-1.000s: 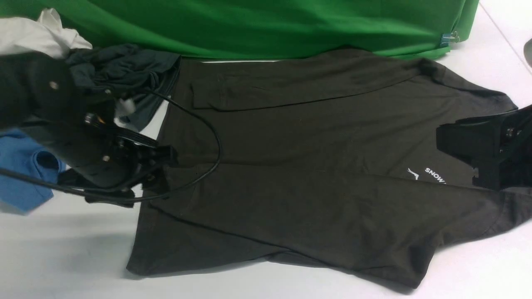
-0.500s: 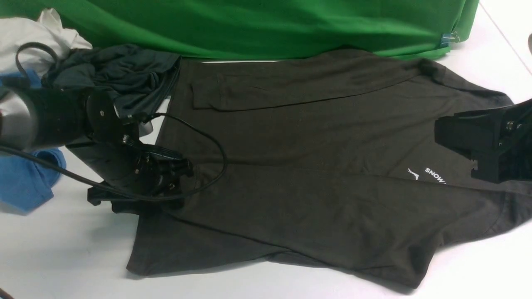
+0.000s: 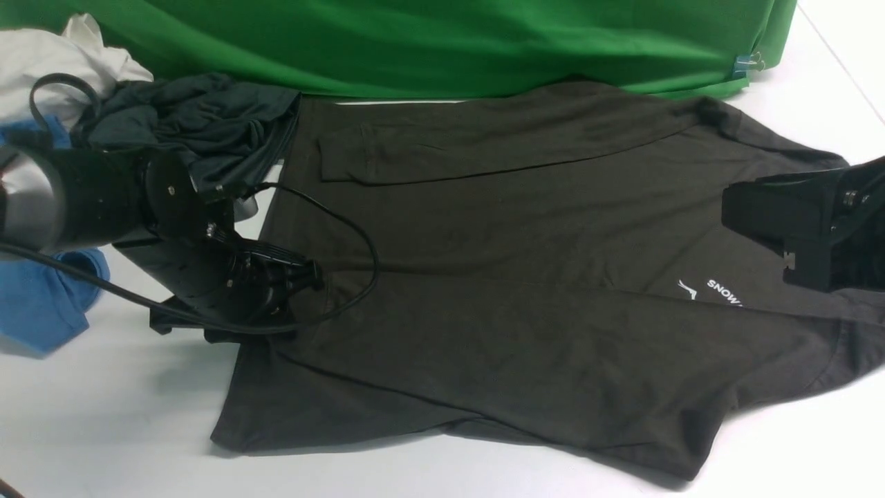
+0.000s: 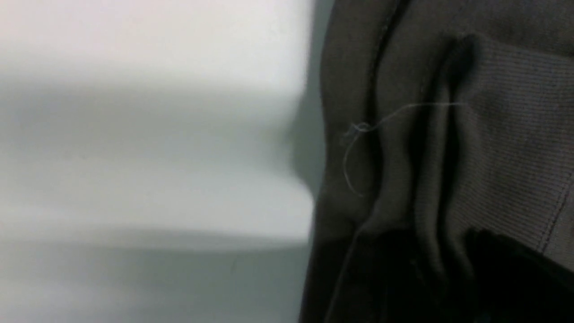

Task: Fold a long-sleeved shirt on a white desktop.
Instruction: 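Grasp the left edge of the dark T-shirt lying flat on the table, then fold the left side of the black T-shirt inward over its body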

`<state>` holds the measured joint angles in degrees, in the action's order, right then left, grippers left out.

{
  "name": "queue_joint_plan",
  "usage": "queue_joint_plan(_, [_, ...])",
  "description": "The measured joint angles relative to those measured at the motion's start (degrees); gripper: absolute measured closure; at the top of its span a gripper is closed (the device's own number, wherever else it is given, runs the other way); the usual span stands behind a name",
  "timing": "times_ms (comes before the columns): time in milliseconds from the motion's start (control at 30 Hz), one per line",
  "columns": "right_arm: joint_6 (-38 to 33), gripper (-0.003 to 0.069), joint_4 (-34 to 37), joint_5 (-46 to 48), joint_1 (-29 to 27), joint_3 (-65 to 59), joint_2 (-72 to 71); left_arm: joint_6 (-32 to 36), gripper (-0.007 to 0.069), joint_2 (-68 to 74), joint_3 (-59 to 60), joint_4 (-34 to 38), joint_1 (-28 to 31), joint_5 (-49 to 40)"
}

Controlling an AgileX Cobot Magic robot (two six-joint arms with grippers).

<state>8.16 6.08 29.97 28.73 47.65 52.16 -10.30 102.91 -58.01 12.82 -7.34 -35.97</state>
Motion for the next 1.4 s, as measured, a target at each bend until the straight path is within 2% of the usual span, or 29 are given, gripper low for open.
queue_joint_plan(167, [0.0, 0.0417, 0.0, -0.1, 0.0, 0.0, 0.0, 0.0, 0.0468, 0.0, 0.0, 0.1, 0.0, -3.1])
queue_joint_plan(400, [0.0, 0.0417, 0.0, -0.2, 0.0, 0.0, 0.0, 0.8, 0.037, 0.0, -1.8, -0.3, 0.0, -5.5])
queue_joint_plan(600, [0.0, 0.0417, 0.0, -0.3, 0.0, 0.0, 0.0, 3.6, 0.0357, 0.0, -2.3, -0.3, 0.0, -3.7])
queue_joint_plan(800, [0.2, 0.0417, 0.0, -0.3, 0.0, 0.0, 0.0, 5.3, 0.0431, 0.0, -2.3, 0.1, 0.0, -3.2])
queue_joint_plan(867, [0.3, 0.0417, 0.0, -0.3, 0.0, 0.0, 0.0, 5.5, 0.0494, 0.0, -2.3, 0.3, 0.0, -3.2])
queue_joint_plan(1000, [0.6, 0.0417, 0.0, -0.3, 0.0, 0.0, 0.0, 5.9, 0.0563, 0.0, -2.3, 0.3, 0.0, -3.2])
queue_joint_plan(1200, [1.0, 0.0417, 0.0, -0.3, 0.0, 0.0, 0.0, 8.9, 0.0577, -0.8, -3.2, 0.6, 0.0, -3.3])
queue_joint_plan(1400, [1.5, 0.0417, 0.0, -0.3, 0.0, 0.0, 0.0, 16.5, 0.0577, -5.4, -8.0, 2.6, 0.0, -3.5])
